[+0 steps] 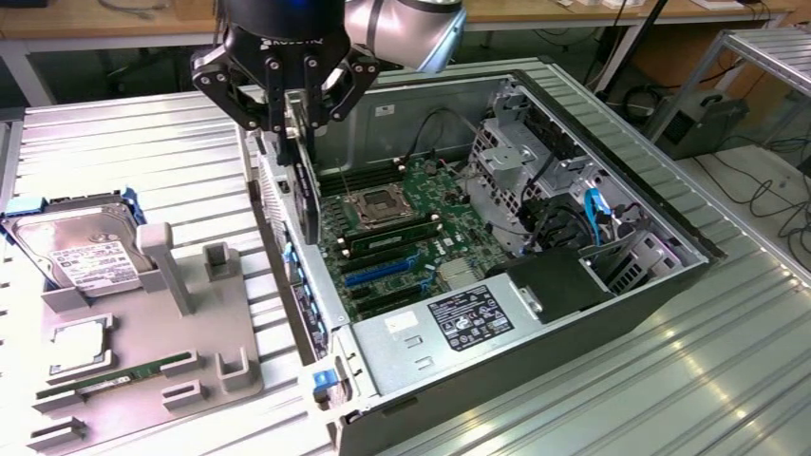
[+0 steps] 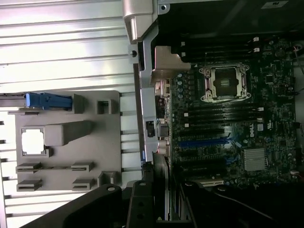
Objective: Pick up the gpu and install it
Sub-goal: 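Pick up the gpu and move the gpu toward the slot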
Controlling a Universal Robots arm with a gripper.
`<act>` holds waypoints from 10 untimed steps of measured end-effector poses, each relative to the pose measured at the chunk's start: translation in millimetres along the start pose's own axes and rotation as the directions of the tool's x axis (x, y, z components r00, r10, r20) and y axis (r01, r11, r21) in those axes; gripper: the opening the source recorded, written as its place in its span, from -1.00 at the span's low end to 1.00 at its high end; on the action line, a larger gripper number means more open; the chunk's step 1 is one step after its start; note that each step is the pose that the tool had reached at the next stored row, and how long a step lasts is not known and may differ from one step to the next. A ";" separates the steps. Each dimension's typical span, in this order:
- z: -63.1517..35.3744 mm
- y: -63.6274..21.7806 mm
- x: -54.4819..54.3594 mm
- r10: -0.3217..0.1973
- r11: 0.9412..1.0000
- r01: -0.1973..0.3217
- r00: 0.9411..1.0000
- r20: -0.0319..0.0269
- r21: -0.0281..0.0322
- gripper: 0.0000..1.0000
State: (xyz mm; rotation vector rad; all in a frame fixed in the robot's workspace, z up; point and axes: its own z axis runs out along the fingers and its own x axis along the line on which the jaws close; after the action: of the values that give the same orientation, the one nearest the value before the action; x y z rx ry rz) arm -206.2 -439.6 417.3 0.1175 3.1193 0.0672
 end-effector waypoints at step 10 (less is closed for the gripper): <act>1.6 0.4 -6.6 0.000 1.000 0.000 1.000 0.000 0.000 -0.48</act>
State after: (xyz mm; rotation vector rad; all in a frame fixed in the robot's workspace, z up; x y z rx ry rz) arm -199.5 -439.7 415.9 0.1176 3.1196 0.0672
